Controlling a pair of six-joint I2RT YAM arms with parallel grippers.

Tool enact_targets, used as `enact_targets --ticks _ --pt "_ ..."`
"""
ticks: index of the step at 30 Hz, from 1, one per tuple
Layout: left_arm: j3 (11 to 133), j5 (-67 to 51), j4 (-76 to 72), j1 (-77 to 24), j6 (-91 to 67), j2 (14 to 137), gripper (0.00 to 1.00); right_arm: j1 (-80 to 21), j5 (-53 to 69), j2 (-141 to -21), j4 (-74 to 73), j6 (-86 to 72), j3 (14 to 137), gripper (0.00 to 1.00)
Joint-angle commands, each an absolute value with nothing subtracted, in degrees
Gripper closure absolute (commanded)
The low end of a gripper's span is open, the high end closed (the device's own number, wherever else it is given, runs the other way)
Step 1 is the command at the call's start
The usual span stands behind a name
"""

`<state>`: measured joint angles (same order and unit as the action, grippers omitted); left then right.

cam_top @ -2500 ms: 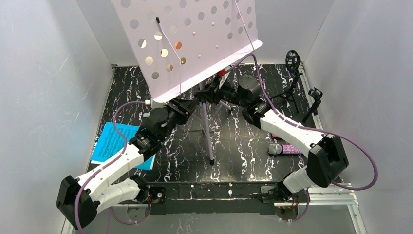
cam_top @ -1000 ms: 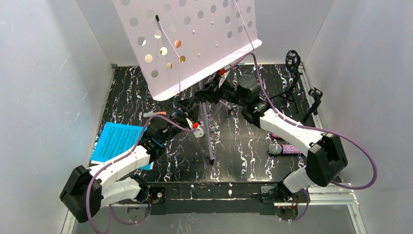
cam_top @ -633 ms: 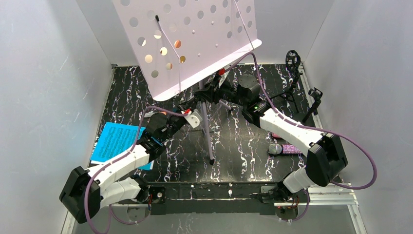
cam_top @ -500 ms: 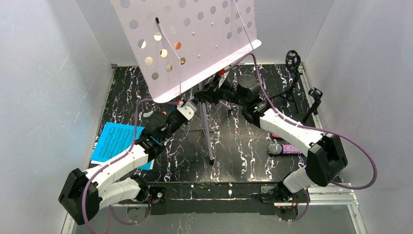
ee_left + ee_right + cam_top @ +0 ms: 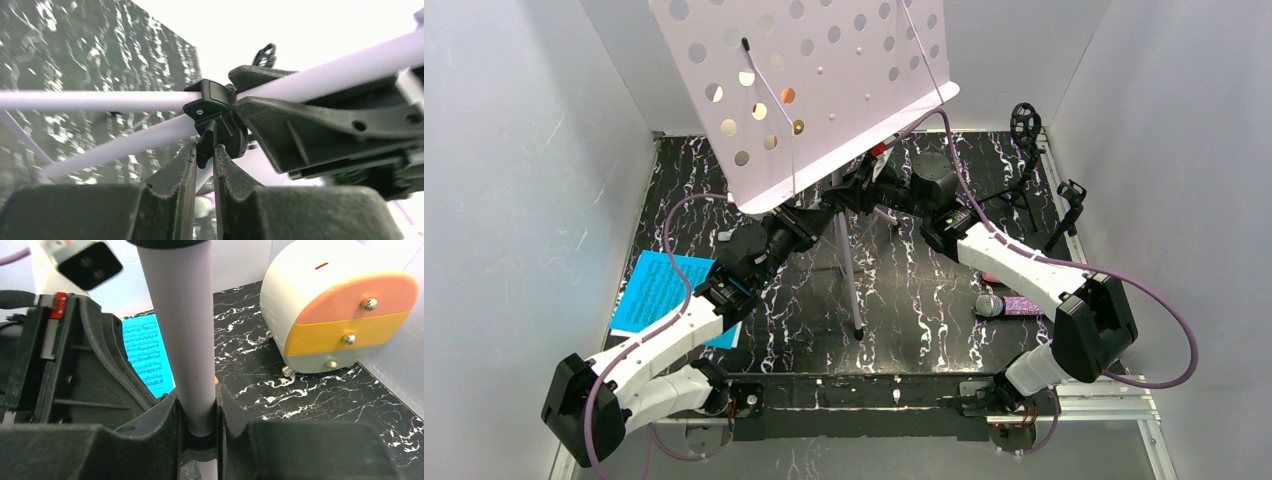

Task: Pack up the instrument practice props
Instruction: Unscrew the knob on the music stand.

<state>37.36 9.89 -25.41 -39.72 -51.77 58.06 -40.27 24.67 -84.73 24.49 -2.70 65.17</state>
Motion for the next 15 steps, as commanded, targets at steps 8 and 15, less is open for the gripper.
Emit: enact_targets --ticks 8,15 --pt "33.5 5.2 -23.5 -35.0 -85.0 54.0 0.68 -39.2 21.2 -86.0 19.8 -7.5 66.5 0.99" --pt "38.9 9.1 -14.6 -33.4 -55.4 49.0 0.47 -39.2 21.2 -85.9 19.7 -7.5 66.5 0.99"
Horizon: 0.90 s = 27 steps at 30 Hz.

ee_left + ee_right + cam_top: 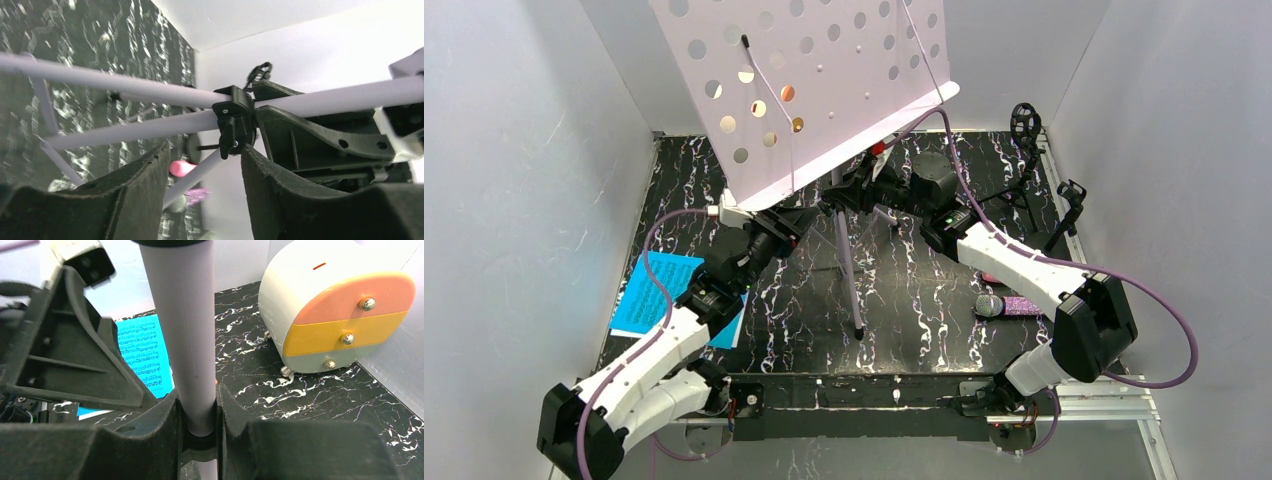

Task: Pack up the instrument practice props
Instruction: Unscrew the knob on the music stand.

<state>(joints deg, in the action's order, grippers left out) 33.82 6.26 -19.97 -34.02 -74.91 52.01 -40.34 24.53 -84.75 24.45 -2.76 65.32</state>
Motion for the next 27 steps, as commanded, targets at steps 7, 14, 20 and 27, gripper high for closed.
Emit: enact_targets --ticks 7,14,20,27 --pt "43.6 -6.4 -14.2 -33.4 -12.0 48.4 0.41 -39.2 21.3 -86.0 19.7 -7.4 66.5 0.99" --pt "35.6 -19.5 -22.4 -33.4 27.9 44.1 0.34 -39.2 21.4 -85.8 19.6 -7.4 66.5 0.99" --pt "33.8 -24.0 -26.1 -33.4 50.0 46.7 0.35 -39.2 21.9 -85.9 19.8 -7.4 66.5 0.99" --pt "34.0 -21.0 -28.8 -35.0 65.2 51.1 0.40 -39.2 22.0 -85.9 19.8 -7.4 66.6 0.99"
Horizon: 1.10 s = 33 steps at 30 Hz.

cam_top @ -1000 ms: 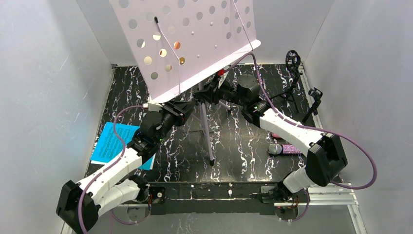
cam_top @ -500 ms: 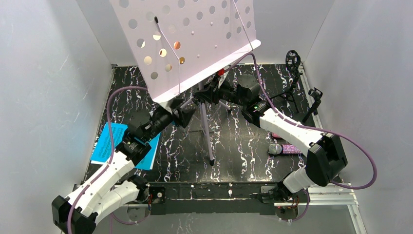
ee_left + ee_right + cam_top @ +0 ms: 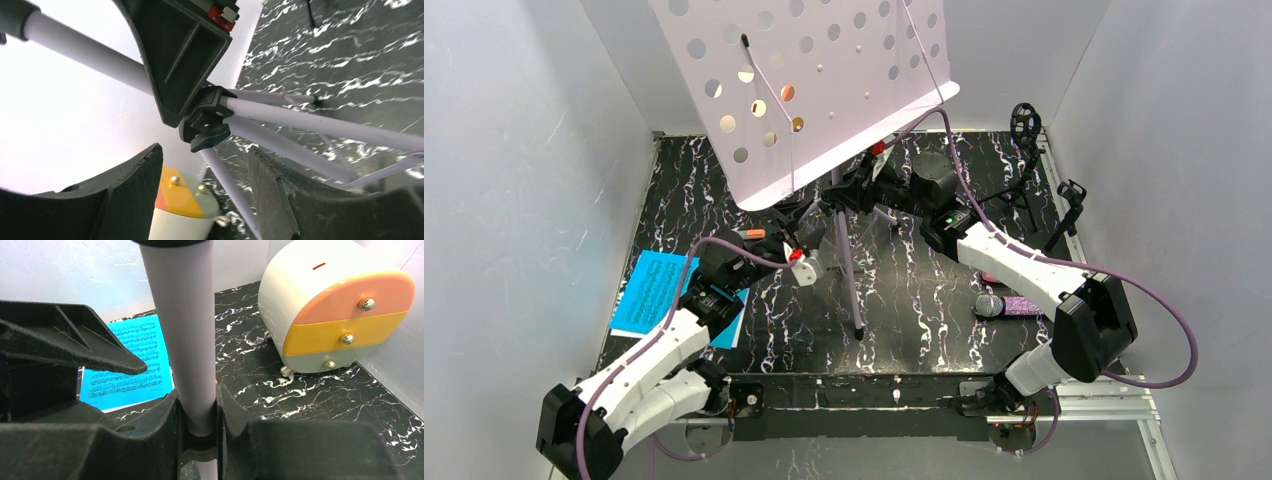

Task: Pack up the instrument practice props
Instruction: Unscrew the knob on the music stand.

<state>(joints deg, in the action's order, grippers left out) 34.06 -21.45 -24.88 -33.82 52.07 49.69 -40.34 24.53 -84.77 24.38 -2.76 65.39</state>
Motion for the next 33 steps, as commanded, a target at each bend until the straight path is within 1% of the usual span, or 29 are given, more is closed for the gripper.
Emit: enact_targets --ticks 1,12,15,19,22,25,30,33 --pt "34.2 -20.5 -28.8 -35.2 65.7 51.5 0.42 -39.2 22.0 -86.0 19.8 -7.4 66.6 0.99" --pt "35.1 -17.5 -29.1 -35.9 68.1 57.1 0.58 -39.2 22.0 -86.1 19.7 -7.4 66.7 0.99" --pt "35.3 -16.2 -29.5 -35.9 65.1 58.1 0.61 -39.2 22.1 -86.1 19.7 -7.4 66.7 0.99" --pt "35.5 -15.6 -30.3 -35.9 56.5 58.6 0.70 -39.2 22.1 -86.1 19.7 -7.4 66.7 0.99" --pt "35.8 -16.1 -31.8 -35.9 46.2 58.5 0.79 -39.2 22.1 -86.0 19.7 -7.4 66.6 0.99" --pt "36.7 -14.8 -32.4 -35.9 30.6 58.4 0.87 -39.2 22.1 -86.0 19.7 -7.4 66.7 0.99" --pt "37.4 -9.3 -32.3 -35.9 3.3 58.3 0.97 -39.2 22.1 -85.9 19.7 -7.4 66.7 0.99" --pt "37.6 -3.2 -31.1 -35.9 -15.8 58.1 1.00 -39.2 22.2 -85.9 19.7 -7.4 66.7 0.99"
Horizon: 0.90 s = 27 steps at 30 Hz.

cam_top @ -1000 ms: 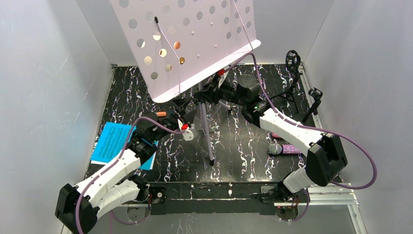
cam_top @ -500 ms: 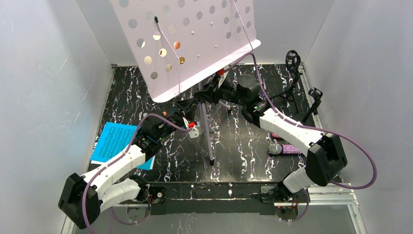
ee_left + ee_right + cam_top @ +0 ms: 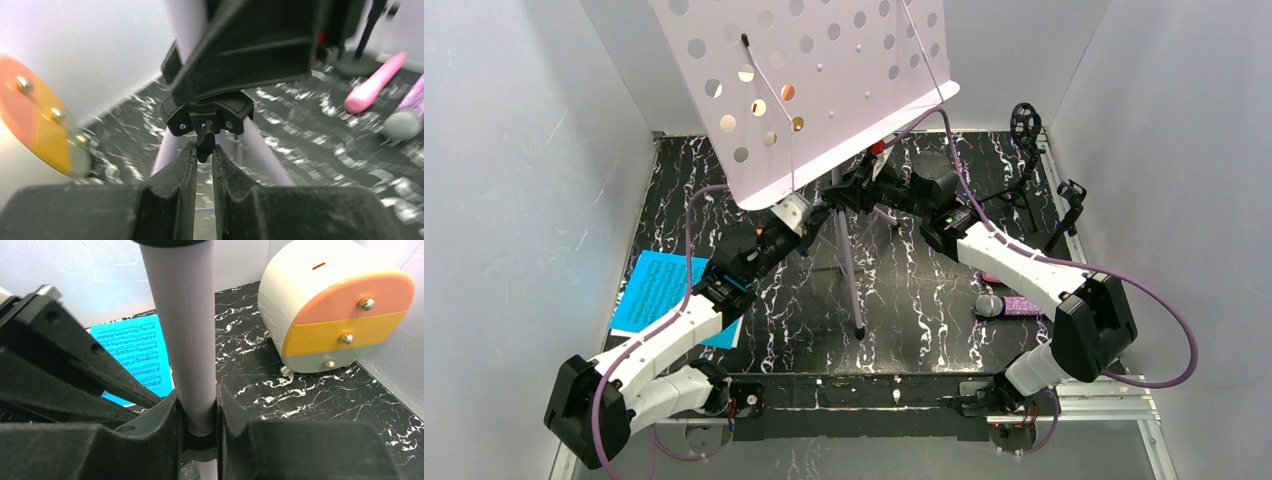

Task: Pack up the instrument practice props
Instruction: Unscrew the knob on the music stand.

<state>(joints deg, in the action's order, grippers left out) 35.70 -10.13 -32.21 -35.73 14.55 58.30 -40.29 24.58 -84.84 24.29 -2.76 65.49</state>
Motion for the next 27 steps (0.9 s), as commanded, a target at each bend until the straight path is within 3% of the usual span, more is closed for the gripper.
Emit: enact_targets --ticks 1,7,11,13,16,21,27 --pt "37.8 -1.3 -29.9 -35.9 -22.1 57.9 1.00 -39.2 22.2 -85.9 19.6 -7.4 66.7 0.99" --pt "36.9 6.6 -22.0 -35.8 -65.5 57.0 1.00 -39.2 22.3 -86.1 19.6 -7.5 66.9 0.99" --pt "35.7 5.5 -21.6 -35.9 -79.4 56.7 1.00 -39.2 22.5 -86.3 19.6 -7.6 66.9 0.99" --pt "35.9 5.4 -21.3 -35.9 -81.2 56.4 0.95 -39.2 22.4 -86.2 19.6 -7.6 66.9 0.99" --pt "37.2 6.3 -19.5 -35.8 -77.1 55.4 0.82 -39.2 22.2 -86.0 19.6 -7.5 66.8 0.99" --pt "40.7 9.2 -14.4 -35.8 -56.8 52.5 0.55 -39.2 22.2 -85.9 19.6 -7.6 66.8 0.99" --pt "40.9 7.1 -16.0 -35.6 -32.1 48.3 0.41 -39.2 22.2 -86.0 19.6 -7.5 66.8 0.99"
